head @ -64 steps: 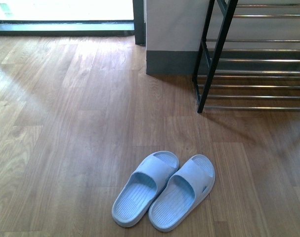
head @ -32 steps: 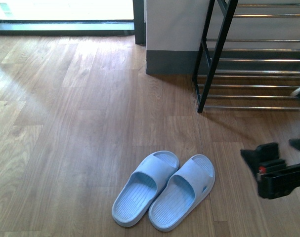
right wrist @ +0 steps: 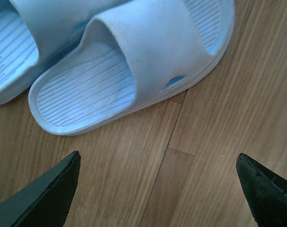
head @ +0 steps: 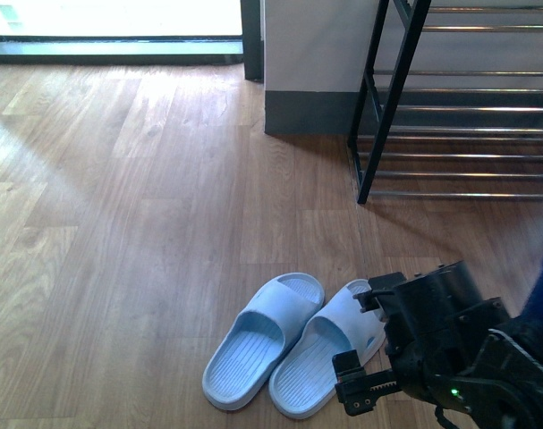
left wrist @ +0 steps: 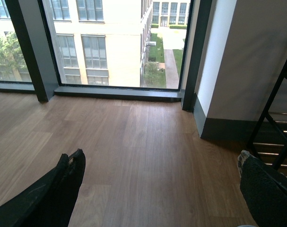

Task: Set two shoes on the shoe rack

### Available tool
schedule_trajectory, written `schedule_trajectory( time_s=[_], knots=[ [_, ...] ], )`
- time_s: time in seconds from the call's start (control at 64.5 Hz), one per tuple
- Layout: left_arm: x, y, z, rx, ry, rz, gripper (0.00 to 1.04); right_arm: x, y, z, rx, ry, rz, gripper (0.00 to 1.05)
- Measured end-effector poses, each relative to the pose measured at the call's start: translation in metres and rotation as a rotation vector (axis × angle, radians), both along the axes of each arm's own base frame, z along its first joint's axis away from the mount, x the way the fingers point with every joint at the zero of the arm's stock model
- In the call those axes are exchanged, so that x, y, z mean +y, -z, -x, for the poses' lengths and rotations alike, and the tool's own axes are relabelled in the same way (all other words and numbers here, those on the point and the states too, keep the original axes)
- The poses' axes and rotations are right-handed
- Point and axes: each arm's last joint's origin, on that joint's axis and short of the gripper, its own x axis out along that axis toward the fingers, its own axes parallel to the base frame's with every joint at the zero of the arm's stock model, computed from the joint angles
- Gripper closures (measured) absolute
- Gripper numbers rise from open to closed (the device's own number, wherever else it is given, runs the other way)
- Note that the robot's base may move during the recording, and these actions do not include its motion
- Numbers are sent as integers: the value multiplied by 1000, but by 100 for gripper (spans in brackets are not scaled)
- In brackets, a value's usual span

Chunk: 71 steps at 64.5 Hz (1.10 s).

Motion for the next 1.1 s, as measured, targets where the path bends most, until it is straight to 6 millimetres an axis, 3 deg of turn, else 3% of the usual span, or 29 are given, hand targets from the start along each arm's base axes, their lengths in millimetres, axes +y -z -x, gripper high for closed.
schedule_trajectory(
  time_s=[0.248,0.636,0.76,0.838,1.101],
  knots=[
    [0,0,0,0,0,0,9,13,34,-21,3,140,34,9],
    [0,0,0,0,0,0,9,4,61,-54,-31,288,85,10],
    [0,0,0,0,0,0,9,2,66,-58,-33,297,81,27],
    [0,0,0,0,0,0,9,-1,71,-61,-34,309,80,44],
    [0,0,0,0,0,0,9,-8,73,-64,-40,326,68,88]
  ],
)
